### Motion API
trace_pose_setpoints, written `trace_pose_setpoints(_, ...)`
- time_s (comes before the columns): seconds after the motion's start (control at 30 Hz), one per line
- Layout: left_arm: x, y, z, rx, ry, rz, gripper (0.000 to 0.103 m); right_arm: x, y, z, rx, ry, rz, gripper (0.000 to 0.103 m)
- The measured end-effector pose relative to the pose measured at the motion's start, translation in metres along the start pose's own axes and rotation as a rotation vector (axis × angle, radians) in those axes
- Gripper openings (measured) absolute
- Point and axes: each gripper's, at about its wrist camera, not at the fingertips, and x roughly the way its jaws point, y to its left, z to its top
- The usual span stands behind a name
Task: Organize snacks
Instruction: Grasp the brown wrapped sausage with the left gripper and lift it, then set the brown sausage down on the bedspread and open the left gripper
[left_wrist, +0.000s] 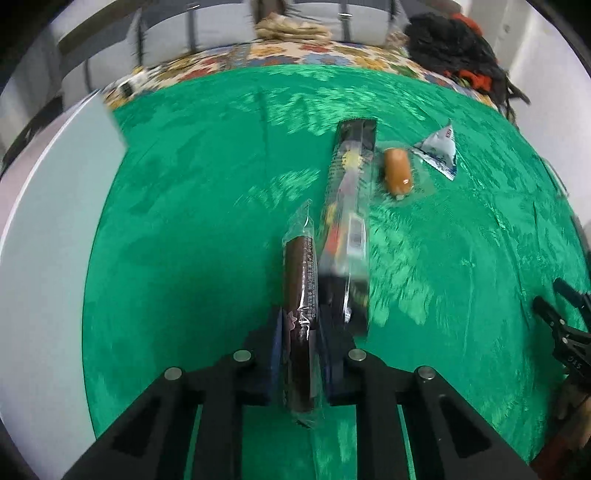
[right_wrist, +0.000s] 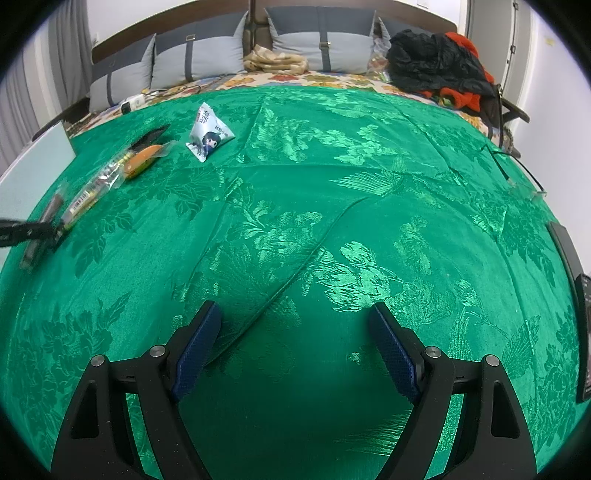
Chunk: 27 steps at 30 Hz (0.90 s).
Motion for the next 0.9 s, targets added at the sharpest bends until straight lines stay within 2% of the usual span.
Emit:
trace_pose_setpoints(0.23, -0.025, 0.015, -0.056, -0.079, 0.006, 0.005, 0.017, 0.000, 0.000, 0.000, 0.000, 0.000, -0.001, 0.085)
trace_pose_setpoints(0.5, -0.027, 0.015, -0.084, -0.101, -0.019, 0.007, 0.019, 0.000, 0.000, 0.000, 0.000, 0.000, -0.001, 0.085)
trace_pose_setpoints(0.57, -0.026, 0.016, -0.084, -0.112, -0.033, -0.003, 0.024, 0.000, 0.000, 0.000, 0.000, 0.000, -0.001, 0.085)
trace_pose_setpoints(0.6, -0.026, 0.016, -0.084, -0.113, -0.036, -0.009, 0.034, 0.000, 0.000, 0.000, 0.000, 0.000, -0.001, 0.085)
trace_pose_setpoints(0.63, -0.026, 0.015, -0.083, -0.111, -0.040, -0.008, 0.051, 0.000, 0.001, 0.000, 0.000, 0.000, -0.001, 0.085)
trace_pose_setpoints(0.7, -0.025, 0.012, -0.083, -0.100, -0.049, 0.027, 0.068, 0.000, 0.001, 0.000, 0.000, 0.000, -0.001, 0.085)
trace_pose_setpoints(0.9, -0.022, 0.008, -0.088, -0.062, -0.067, 0.063, 0.070, 0.000, 0.001, 0.000, 0.000, 0.000, -0.001, 0.085)
